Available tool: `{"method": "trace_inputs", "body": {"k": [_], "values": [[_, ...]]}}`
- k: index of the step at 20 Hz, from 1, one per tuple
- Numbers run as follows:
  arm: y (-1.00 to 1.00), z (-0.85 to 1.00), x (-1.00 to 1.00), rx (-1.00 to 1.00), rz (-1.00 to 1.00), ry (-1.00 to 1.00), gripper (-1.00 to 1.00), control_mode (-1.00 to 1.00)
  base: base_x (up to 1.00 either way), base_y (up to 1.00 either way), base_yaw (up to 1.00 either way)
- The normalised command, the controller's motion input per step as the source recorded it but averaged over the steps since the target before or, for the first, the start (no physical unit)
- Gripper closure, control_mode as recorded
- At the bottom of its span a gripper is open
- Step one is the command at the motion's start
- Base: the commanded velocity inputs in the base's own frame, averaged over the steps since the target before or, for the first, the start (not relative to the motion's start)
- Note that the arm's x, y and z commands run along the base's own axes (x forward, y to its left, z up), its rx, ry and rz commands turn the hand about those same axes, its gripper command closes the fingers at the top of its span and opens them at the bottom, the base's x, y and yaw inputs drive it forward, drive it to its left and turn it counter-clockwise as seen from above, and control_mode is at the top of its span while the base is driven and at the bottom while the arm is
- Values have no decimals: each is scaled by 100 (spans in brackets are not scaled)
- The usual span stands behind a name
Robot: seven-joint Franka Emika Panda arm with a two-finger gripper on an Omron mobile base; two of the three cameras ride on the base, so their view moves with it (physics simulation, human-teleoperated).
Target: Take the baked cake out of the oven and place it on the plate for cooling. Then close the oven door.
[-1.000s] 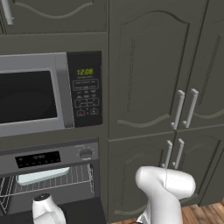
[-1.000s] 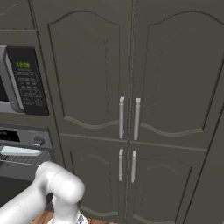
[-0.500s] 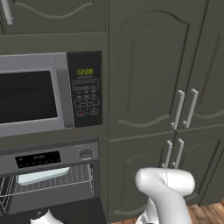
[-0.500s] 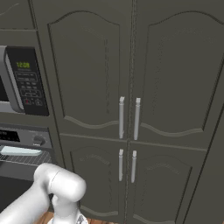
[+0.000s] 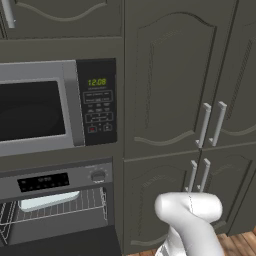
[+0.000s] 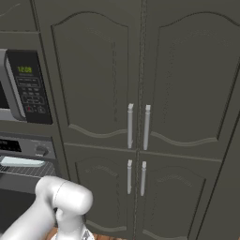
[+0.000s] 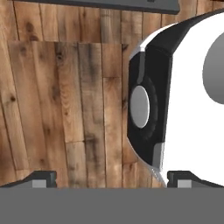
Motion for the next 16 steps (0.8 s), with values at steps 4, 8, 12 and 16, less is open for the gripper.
{"method": "trace_inputs", "body": {"k": [4, 8, 12, 16], "values": [[-5, -27, 0, -11, 0, -28, -100, -100, 0, 0, 0], [0, -24, 2, -9, 0, -27, -100, -100, 0, 0, 0], [0, -19, 15, -7, 1, -24, -100, -100, 0, 0, 0], [0, -16, 28, -1, 4, -21, -100, -100, 0, 0, 0]]}}
